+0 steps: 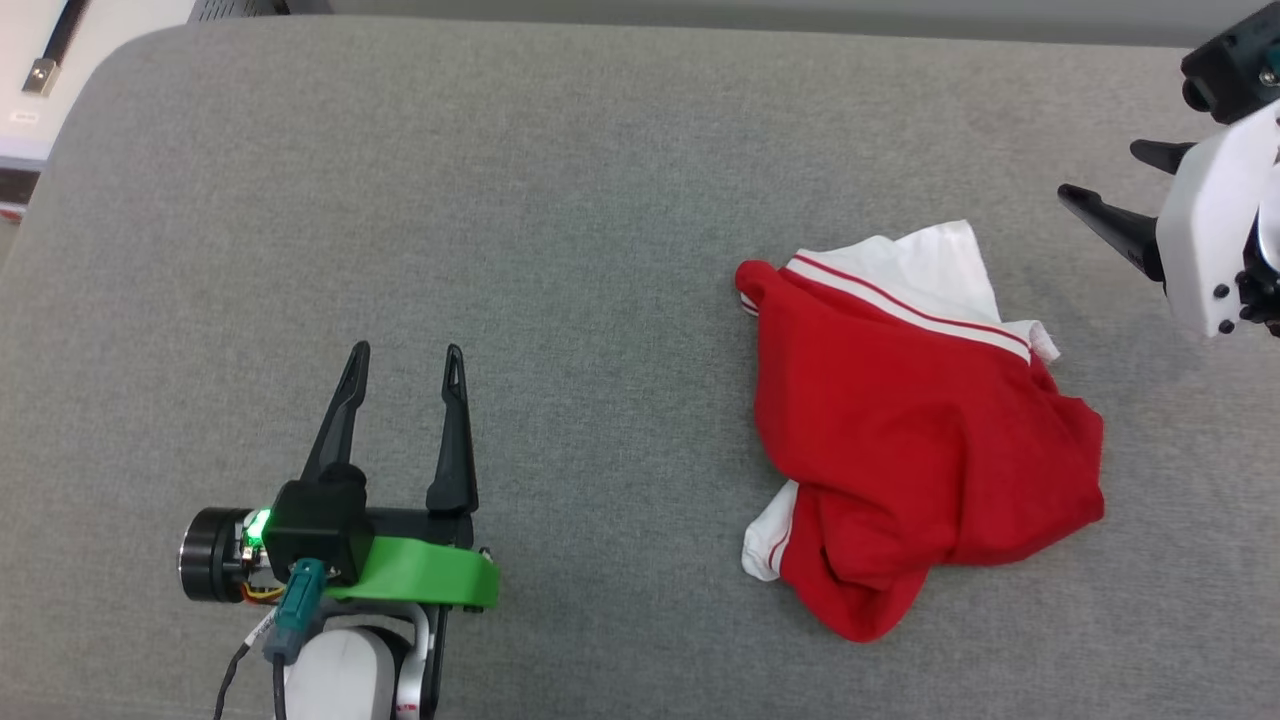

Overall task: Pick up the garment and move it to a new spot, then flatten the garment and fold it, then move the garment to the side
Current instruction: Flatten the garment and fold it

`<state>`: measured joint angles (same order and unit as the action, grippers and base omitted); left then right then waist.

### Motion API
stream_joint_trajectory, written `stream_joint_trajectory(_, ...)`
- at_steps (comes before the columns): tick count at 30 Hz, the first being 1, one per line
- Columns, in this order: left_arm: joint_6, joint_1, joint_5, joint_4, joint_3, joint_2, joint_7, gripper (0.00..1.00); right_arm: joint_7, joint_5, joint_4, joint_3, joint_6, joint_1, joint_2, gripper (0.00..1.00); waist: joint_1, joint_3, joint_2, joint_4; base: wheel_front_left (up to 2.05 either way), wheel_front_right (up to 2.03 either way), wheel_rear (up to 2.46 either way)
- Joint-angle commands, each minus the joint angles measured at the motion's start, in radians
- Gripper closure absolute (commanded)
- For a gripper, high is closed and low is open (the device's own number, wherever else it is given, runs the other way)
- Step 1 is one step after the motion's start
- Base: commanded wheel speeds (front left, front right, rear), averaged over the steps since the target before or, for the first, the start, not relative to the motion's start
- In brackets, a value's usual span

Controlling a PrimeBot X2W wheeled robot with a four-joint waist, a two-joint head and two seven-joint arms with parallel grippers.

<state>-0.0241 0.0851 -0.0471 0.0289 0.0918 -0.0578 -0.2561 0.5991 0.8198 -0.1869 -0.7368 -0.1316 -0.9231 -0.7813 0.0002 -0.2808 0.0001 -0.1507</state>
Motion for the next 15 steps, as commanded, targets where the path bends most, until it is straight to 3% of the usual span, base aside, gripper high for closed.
stream_joint_trajectory(1, -0.010, 0.024, -0.009, 0.007, 0.006, 0.006, -0.006, 0.00, 0.066, 0.032, -0.007, -0.035, 0.001, -0.043, -0.004, 0.00, -0.0002, -0.071, -0.0001, -0.048, 0.00, 0.00, 0.00)
stream_joint_trajectory(7, -0.034, 0.064, -0.035, 0.022, 0.041, 0.007, -0.006, 0.00, 0.274, 0.086, -0.059, -0.160, 0.001, -0.165, -0.002, 0.00, -0.0002, -0.151, -0.0001, -0.083, 0.00, 0.00, 0.00)
stream_joint_trajectory(15, -0.069, 0.105, -0.065, 0.035, 0.080, 0.007, -0.006, 0.00, 0.309, 0.104, -0.145, -0.293, 0.001, -0.204, 0.023, 0.00, -0.0002, -0.231, -0.0001, -0.116, 0.00, 0.00, 0.00)
